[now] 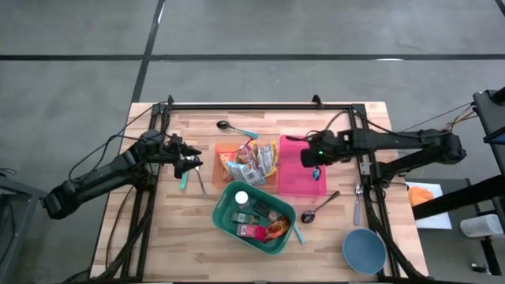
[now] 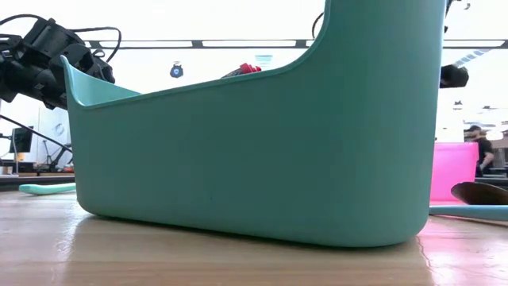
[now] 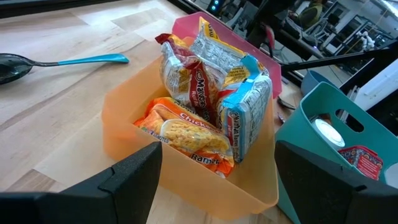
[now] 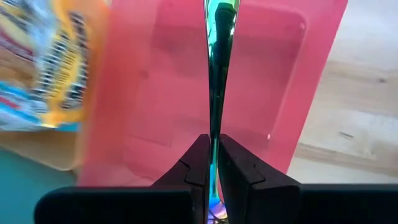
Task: Pick & Place Food Item
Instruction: Put the purple and blue spoon into the pink bin
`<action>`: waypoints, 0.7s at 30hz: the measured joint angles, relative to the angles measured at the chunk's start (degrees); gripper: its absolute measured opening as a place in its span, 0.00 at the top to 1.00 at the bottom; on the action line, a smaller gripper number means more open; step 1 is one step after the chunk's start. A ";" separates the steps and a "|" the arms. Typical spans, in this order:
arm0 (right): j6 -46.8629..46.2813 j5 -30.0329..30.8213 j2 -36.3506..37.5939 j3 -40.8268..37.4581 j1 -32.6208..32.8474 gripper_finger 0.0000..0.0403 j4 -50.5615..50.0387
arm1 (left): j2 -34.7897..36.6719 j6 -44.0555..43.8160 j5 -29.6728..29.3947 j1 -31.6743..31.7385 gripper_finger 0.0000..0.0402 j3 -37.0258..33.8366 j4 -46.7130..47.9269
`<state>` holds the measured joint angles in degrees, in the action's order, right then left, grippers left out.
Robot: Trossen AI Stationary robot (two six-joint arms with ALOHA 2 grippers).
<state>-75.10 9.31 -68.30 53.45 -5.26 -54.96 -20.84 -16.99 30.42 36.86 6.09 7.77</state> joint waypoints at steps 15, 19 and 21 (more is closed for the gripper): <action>1.61 -6.54 -14.44 -0.13 -2.87 0.95 0.10 | -0.02 0.00 0.02 0.00 0.22 0.00 0.00; 1.87 -6.77 -17.19 -0.19 -3.08 0.95 0.48 | -0.02 0.00 0.02 0.00 0.22 0.00 0.00; 1.87 -6.79 -18.38 -0.26 -3.08 0.95 0.88 | -0.02 0.00 0.02 0.00 0.22 0.00 0.00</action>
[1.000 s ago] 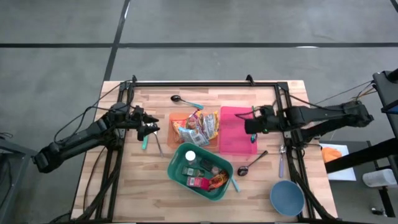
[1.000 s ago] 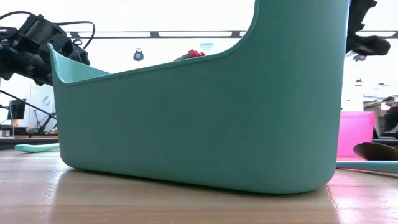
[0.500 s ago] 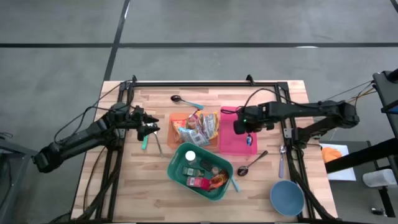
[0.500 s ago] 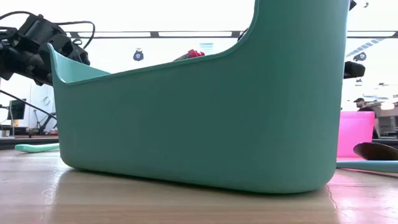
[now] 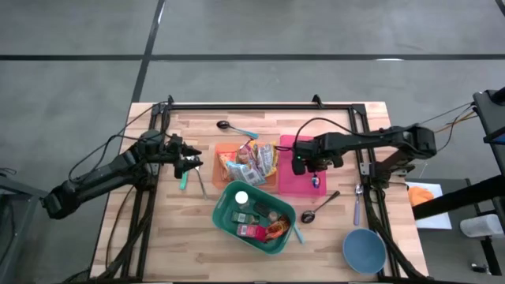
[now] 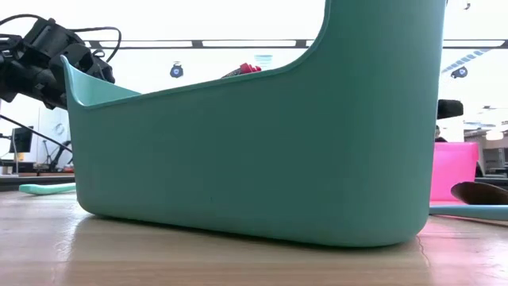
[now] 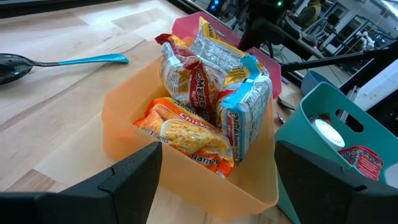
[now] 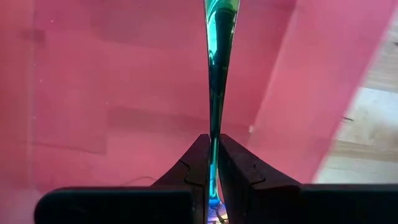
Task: Pick & Place Food Item
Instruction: Put the purple and blue spoon into the pink bin, then put the light purple spoon into the pink bin
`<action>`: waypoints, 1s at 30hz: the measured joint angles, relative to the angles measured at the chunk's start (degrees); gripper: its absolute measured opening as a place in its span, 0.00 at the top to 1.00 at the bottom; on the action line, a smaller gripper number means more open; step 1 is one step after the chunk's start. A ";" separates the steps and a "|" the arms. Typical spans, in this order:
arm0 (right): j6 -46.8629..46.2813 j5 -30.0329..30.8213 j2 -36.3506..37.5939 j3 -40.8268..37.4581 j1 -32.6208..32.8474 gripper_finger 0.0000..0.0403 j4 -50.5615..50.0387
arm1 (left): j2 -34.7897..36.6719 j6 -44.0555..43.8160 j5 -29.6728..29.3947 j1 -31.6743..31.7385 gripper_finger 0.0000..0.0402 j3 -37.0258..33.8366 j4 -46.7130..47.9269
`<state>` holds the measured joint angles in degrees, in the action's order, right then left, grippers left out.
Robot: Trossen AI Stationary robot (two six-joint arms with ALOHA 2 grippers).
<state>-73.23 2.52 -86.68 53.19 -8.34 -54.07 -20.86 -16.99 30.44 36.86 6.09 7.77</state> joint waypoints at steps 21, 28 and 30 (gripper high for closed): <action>1.71 -0.57 -2.70 -0.07 -0.13 0.77 3.43 | 0.02 0.00 0.00 0.00 0.22 0.00 0.00; 2.95 0.52 -2.68 -0.09 -0.20 0.64 2.96 | 0.02 0.00 0.00 0.02 0.22 0.00 0.00; 3.21 0.57 -2.68 -0.09 -0.20 0.62 2.71 | 0.02 0.00 0.00 0.02 0.22 0.00 0.00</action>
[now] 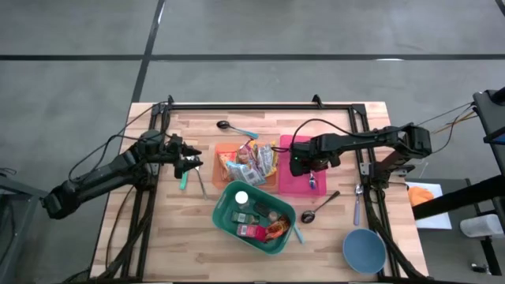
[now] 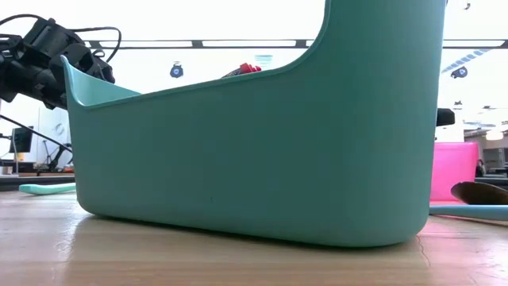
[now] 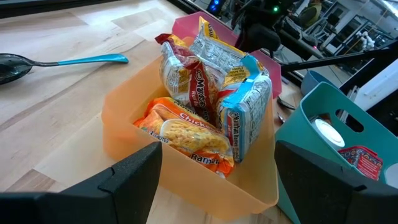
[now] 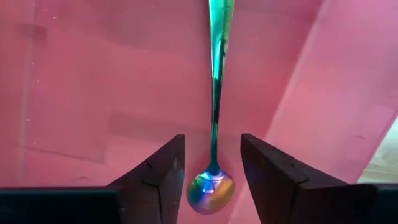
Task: Pick & Place Food Item
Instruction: Put the light purple spoon into the pink bin
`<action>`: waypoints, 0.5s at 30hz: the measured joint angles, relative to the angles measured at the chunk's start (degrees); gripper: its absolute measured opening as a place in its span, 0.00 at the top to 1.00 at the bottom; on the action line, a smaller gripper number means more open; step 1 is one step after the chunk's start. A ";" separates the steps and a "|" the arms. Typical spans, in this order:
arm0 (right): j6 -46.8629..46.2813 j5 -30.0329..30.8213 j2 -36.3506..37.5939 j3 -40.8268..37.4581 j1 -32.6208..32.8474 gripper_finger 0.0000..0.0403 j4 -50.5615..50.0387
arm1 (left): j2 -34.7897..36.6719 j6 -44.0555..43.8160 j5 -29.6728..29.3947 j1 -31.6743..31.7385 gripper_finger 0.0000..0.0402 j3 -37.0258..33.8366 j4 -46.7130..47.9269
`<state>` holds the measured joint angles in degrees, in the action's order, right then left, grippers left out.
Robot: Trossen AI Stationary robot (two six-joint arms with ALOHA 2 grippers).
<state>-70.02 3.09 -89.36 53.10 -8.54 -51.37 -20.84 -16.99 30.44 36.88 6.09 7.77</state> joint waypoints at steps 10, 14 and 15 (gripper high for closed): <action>-1.13 0.04 8.07 0.04 0.00 0.61 -1.55 | -0.01 0.00 0.00 0.00 0.22 0.00 0.00; -3.67 0.04 14.68 0.07 0.02 0.61 -5.74 | -0.01 0.00 0.00 0.00 0.22 0.00 0.00; -4.69 0.04 16.19 0.07 0.03 0.61 -7.02 | 0.00 0.00 0.00 0.00 0.22 0.00 0.00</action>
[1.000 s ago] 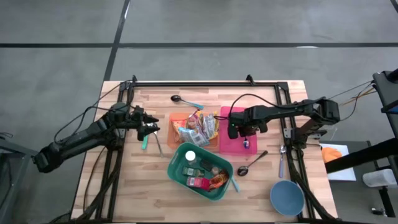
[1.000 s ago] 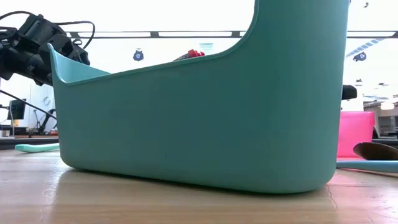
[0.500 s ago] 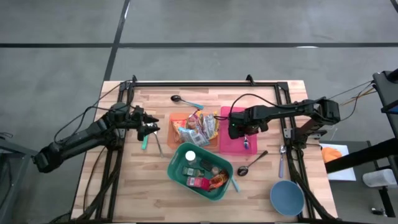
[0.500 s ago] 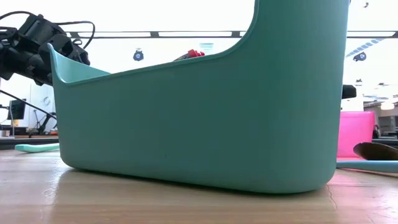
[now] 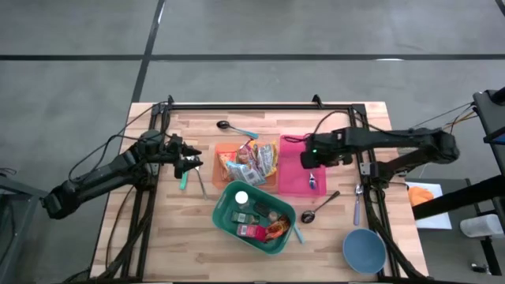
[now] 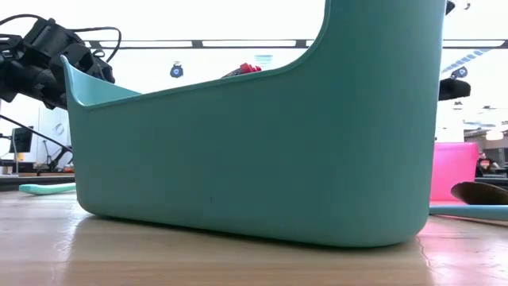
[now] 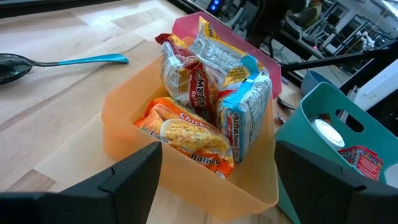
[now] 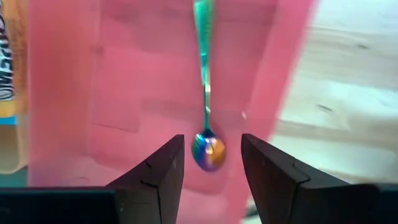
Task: Pick & Place Food Item
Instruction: Put the light purple spoon into the pink bin
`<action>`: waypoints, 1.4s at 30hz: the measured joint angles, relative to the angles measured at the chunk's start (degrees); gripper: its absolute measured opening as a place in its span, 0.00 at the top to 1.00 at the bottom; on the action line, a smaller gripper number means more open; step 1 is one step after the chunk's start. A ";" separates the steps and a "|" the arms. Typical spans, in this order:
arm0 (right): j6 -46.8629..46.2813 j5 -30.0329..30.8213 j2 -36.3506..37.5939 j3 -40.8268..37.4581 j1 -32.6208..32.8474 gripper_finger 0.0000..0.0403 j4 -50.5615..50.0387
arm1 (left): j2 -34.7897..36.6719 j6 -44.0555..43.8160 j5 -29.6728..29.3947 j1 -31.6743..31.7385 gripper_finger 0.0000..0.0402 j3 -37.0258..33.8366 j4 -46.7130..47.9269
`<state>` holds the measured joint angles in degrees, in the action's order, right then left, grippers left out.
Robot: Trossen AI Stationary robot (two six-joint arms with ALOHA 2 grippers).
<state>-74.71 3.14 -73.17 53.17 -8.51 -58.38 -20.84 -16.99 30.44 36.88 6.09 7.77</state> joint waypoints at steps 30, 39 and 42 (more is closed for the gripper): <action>-52.45 -13.87 9.36 -5.29 35.08 0.61 -17.74 | -0.02 0.00 0.00 0.00 0.22 0.00 0.00; -61.42 -15.25 9.34 -9.64 42.14 0.61 -12.07 | -0.02 0.00 0.00 0.00 0.22 0.00 0.00; -61.59 -15.63 9.34 -10.78 42.53 0.61 -11.66 | -0.02 0.00 0.00 0.00 0.22 0.00 0.00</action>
<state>-136.31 -12.49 -63.83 42.38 34.02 -70.04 -20.86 -16.99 30.44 36.88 6.09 7.77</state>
